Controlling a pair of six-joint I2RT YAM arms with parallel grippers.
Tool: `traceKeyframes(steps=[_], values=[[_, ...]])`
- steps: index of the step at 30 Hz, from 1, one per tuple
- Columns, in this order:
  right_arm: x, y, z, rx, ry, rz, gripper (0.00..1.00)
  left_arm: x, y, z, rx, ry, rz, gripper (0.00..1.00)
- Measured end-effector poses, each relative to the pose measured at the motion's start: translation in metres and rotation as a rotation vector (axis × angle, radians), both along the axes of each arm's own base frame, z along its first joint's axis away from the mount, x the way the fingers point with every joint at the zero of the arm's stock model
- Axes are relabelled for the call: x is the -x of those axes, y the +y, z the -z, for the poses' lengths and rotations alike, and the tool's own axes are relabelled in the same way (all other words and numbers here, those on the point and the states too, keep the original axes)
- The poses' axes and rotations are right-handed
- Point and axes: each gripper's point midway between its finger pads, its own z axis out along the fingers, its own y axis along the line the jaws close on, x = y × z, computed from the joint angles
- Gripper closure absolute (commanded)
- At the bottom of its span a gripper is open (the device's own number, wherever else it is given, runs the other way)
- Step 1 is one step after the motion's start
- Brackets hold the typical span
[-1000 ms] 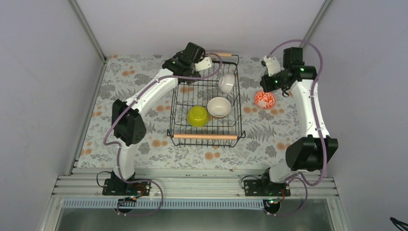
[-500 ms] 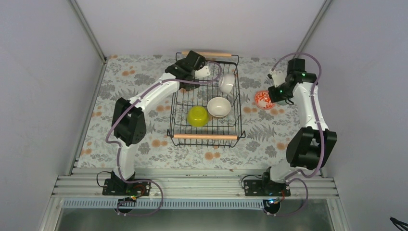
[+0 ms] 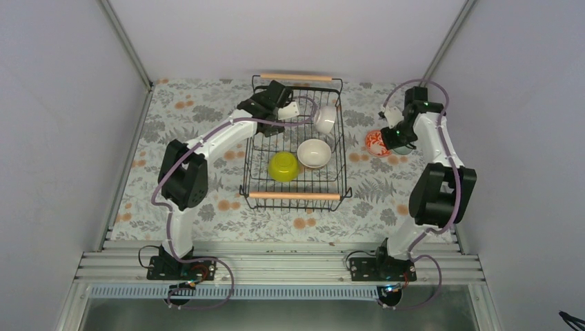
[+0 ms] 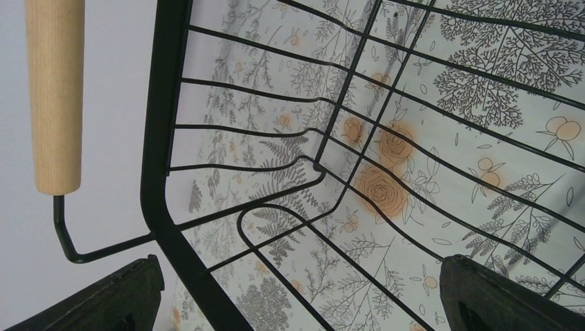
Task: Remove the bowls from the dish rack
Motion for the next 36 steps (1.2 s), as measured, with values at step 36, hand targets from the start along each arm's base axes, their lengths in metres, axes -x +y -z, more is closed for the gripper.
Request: traceKeyframes(steps=[36], values=[[-0.026, 0.035, 0.047, 0.229, 0.108, -0.135, 0.96, 0.004, 0.000, -0.001, 0.016, -0.017, 0.006, 0.00]])
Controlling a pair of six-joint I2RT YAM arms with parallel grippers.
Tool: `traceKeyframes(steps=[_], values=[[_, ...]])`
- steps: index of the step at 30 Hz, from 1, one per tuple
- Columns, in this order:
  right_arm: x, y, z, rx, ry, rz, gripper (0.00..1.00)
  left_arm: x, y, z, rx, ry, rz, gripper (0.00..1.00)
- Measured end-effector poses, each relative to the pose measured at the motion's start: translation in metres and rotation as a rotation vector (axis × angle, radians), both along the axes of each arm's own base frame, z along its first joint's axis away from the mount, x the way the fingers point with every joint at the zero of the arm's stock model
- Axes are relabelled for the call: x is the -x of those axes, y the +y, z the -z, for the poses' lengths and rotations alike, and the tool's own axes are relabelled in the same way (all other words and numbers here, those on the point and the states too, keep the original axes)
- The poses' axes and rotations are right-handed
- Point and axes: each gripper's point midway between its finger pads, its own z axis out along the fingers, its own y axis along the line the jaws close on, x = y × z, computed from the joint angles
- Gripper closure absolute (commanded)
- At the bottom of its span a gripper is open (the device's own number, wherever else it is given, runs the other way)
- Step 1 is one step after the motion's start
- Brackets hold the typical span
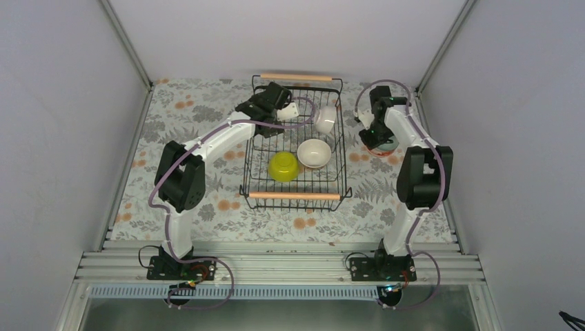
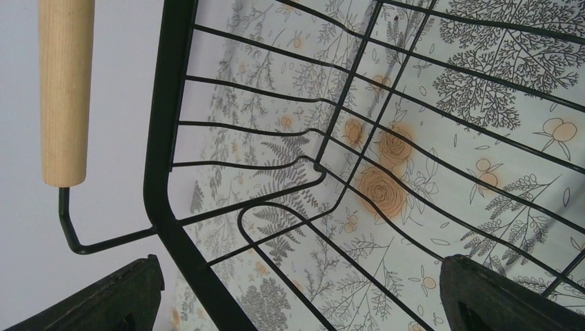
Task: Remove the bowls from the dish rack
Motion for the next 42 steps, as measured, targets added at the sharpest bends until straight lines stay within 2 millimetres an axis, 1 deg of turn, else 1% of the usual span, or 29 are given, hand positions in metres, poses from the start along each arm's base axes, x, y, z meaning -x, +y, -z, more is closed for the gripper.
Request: traceKeyframes(steps=[8, 21, 30, 31, 35, 37, 40, 42], values=[[0.000, 0.004, 0.009, 0.038, 0.022, -0.014, 0.96, 0.003, 0.002, 0.007, -0.009, 0.012, 0.001, 0.00], [0.003, -0.003, 0.022, 0.100, 0.065, -0.014, 0.96, 0.004, 0.002, 0.009, -0.007, 0.015, 0.003, 0.00], [0.003, 0.006, 0.028, 0.108, 0.075, -0.037, 0.96, 0.003, 0.001, 0.005, 0.001, 0.004, 0.003, 0.00], [0.003, 0.007, 0.029, 0.108, 0.077, -0.040, 0.95, 0.003, 0.001, 0.005, 0.002, 0.003, 0.003, 0.00], [0.004, 0.008, 0.030, 0.122, 0.082, -0.043, 0.82, 0.006, 0.002, 0.010, -0.001, 0.014, 0.007, 0.00], [0.003, 0.007, 0.030, 0.132, 0.080, -0.041, 0.70, 0.007, 0.003, 0.013, -0.004, 0.021, 0.008, 0.00], [0.003, 0.005, 0.029, 0.145, 0.076, -0.035, 0.68, 0.008, 0.002, 0.016, -0.003, 0.029, 0.013, 0.00], [0.002, 0.003, 0.029, 0.155, 0.072, -0.032, 0.59, 0.008, 0.002, 0.015, -0.001, 0.029, 0.015, 0.00]])
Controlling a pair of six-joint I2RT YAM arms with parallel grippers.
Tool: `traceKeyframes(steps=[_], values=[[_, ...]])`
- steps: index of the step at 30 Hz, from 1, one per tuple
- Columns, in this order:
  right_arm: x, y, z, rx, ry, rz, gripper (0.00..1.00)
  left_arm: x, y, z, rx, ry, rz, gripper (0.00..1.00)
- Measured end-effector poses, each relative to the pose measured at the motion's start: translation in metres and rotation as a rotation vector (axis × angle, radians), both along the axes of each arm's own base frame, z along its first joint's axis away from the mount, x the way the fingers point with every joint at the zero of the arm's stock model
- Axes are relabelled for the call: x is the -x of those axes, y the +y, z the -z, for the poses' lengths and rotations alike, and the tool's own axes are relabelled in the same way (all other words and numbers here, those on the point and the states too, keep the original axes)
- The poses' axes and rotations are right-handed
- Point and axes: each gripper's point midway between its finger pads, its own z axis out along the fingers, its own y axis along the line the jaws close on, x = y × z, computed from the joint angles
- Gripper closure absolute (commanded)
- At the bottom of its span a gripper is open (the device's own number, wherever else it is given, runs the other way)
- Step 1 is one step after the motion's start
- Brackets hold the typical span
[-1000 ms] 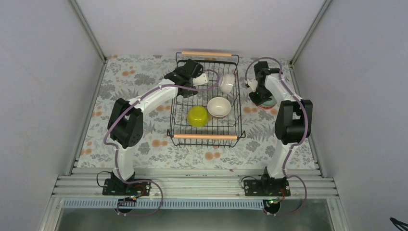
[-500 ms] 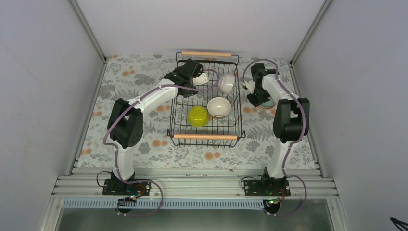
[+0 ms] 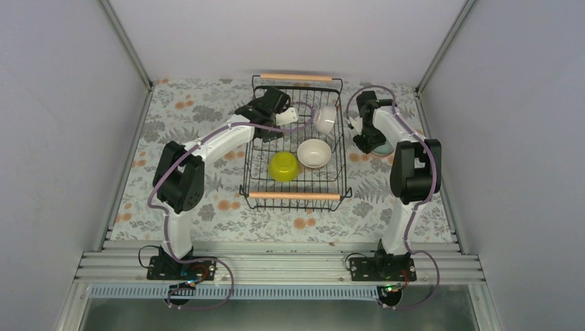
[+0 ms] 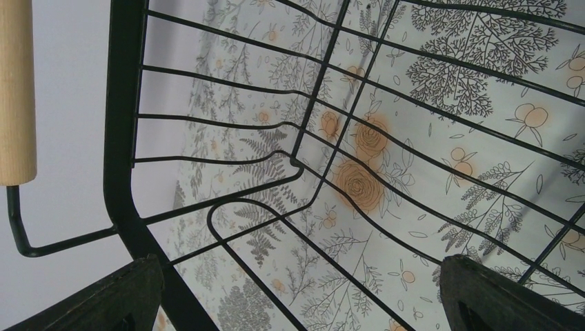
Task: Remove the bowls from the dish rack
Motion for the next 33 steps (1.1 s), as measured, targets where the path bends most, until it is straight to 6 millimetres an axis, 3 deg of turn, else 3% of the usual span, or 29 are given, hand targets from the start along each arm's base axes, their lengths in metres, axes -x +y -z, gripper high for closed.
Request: traceKeyframes(steps=[4, 7, 15, 19, 23, 29, 33], values=[[-0.002, -0.002, -0.004, 0.012, -0.016, 0.008, 0.49, 0.000, 0.000, 0.000, 0.000, 0.001, 0.000, 0.00], [-0.004, -0.002, -0.018, 0.011, -0.054, 0.008, 0.46, 0.000, -0.001, 0.000, 0.003, 0.002, 0.002, 0.00], [-0.017, 0.010, -0.092, -0.080, -0.249, 0.000, 0.43, 0.002, -0.005, 0.001, 0.026, 0.013, 0.016, 0.00], [-0.018, 0.033, -0.130, -0.225, -0.331, -0.040, 0.40, 0.005, -0.010, -0.003, 0.067, 0.023, 0.026, 0.00], [-0.010, 0.053, -0.155, -0.339, -0.362, -0.079, 0.40, 0.012, -0.021, -0.014, 0.131, 0.069, 0.056, 0.00], [0.000, 0.062, -0.163, -0.392, -0.376, -0.095, 0.40, 0.020, -0.043, -0.037, 0.172, 0.089, 0.091, 0.00], [0.010, 0.061, -0.158, -0.396, -0.372, -0.091, 0.40, 0.035, -0.062, -0.017, 0.137, 0.171, 0.128, 0.00]])
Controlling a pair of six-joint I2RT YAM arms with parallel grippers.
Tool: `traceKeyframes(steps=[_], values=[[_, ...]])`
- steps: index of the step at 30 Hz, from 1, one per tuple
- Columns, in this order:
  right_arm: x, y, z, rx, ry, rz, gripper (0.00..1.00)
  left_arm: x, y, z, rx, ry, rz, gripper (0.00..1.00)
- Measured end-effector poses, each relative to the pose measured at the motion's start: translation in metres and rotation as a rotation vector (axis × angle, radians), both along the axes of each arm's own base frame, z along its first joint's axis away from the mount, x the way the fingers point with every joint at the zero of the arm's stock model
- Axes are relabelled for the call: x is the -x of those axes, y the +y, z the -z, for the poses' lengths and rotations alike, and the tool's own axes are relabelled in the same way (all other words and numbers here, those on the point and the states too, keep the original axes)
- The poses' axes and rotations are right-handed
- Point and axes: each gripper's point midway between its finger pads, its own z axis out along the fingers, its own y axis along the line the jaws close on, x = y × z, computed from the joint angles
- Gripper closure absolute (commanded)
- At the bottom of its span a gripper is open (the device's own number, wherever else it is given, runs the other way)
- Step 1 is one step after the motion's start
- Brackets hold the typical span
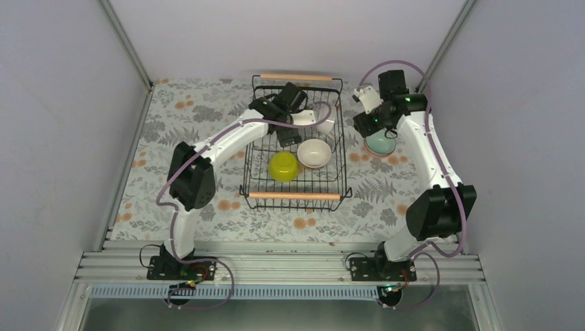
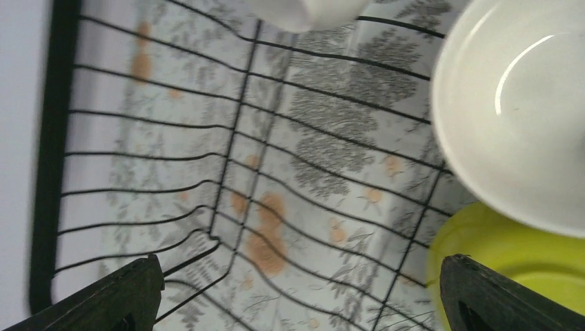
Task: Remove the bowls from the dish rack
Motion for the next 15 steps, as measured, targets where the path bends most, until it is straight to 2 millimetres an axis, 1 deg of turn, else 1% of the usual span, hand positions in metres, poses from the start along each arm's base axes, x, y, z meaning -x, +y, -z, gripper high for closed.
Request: traceKeyframes(steps=[4, 7, 11, 15], values=[[0.005, -0.001, -0.001, -0.006, -0.010, 0.005, 0.39, 0.004, -0.015, 0.024, -0.038, 0.072, 0.028, 0.00], [0.008, 0.000, -0.010, -0.016, -0.039, 0.008, 0.39, 0.001, -0.022, 0.037, -0.054, 0.114, 0.037, 0.00], [0.014, 0.001, -0.019, -0.037, -0.075, 0.009, 0.39, -0.004, -0.034, 0.039, -0.037, 0.161, 0.058, 0.03], [0.017, 0.001, -0.015, -0.038, -0.068, 0.010, 0.39, -0.007, -0.049, 0.035, -0.004, 0.193, 0.082, 0.04]])
